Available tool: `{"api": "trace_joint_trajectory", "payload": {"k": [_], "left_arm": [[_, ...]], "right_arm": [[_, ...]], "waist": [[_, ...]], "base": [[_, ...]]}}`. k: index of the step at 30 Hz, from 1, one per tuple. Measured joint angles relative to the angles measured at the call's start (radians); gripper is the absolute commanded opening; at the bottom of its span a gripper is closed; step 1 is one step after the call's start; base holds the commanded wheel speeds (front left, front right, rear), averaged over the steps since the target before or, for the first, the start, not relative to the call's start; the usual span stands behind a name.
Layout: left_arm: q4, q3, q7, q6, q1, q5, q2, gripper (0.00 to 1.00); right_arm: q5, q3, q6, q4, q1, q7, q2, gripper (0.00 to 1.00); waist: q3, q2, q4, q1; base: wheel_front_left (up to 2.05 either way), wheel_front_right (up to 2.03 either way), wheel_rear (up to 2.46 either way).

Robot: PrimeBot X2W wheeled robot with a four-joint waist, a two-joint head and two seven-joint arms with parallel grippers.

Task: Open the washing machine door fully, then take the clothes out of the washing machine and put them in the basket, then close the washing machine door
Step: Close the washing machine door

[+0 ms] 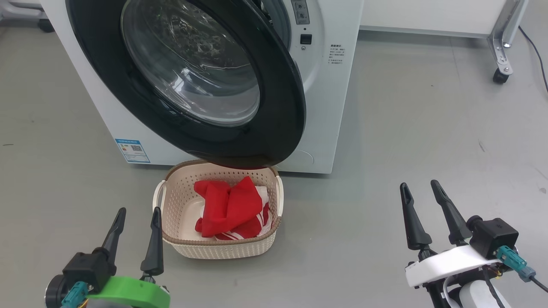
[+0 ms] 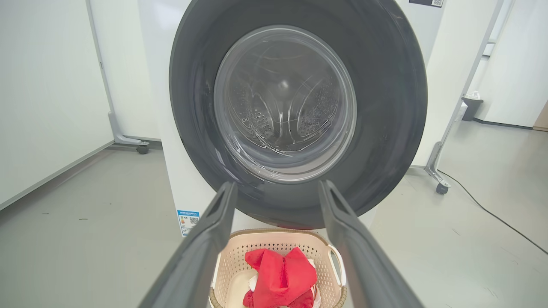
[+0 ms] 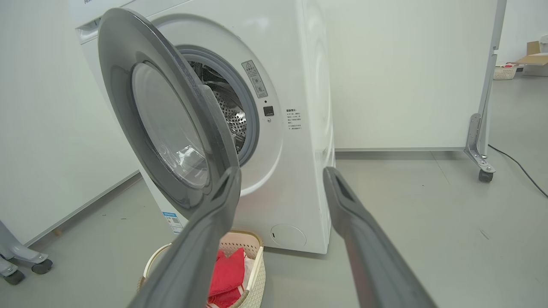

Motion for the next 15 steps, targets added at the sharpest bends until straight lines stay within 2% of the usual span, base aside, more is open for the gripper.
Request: {"api": "trace_joint_trajectory", "payload": {"k": [11, 12, 13, 15], "left_arm": [[-0.001, 0.015, 0.0, -0.013, 0.002, 0.016, -0.014, 1.0], [-0.001, 0.015, 0.0, -0.013, 0.002, 0.016, -0.015, 1.0], [-0.001, 0.015, 0.0, -0.016, 0.003, 0.016, -0.016, 1.0], [-0.001, 0.015, 0.0, -0.02, 0.003, 0.017, -0.018, 1.0]], "right_arm": [[0.0, 0.0, 0.0, 0.0, 0.0, 0.0, -0.001, 1.0], [-0.005, 0.001, 0.0, -0.004, 0.0, 0.0, -0.003, 0.33], [-0.012, 0.0, 0.0, -0.01, -0.001, 0.0, -0.005, 0.0], [-0.018, 0.001, 0.0, -0.022, -0.002, 0.0, -0.009, 0.0]], "waist": [[0.008, 0.0, 0.001, 0.0], [0.009, 0.0, 0.001, 0.0], [0.009, 0.0, 0.002, 0.0], [0.012, 0.0, 0.003, 0.0]], "base": [[0.0, 0.0, 0.0], [0.0, 0.0, 0.0], [0.0, 0.0, 0.0], [0.0, 0.0, 0.0]]}}
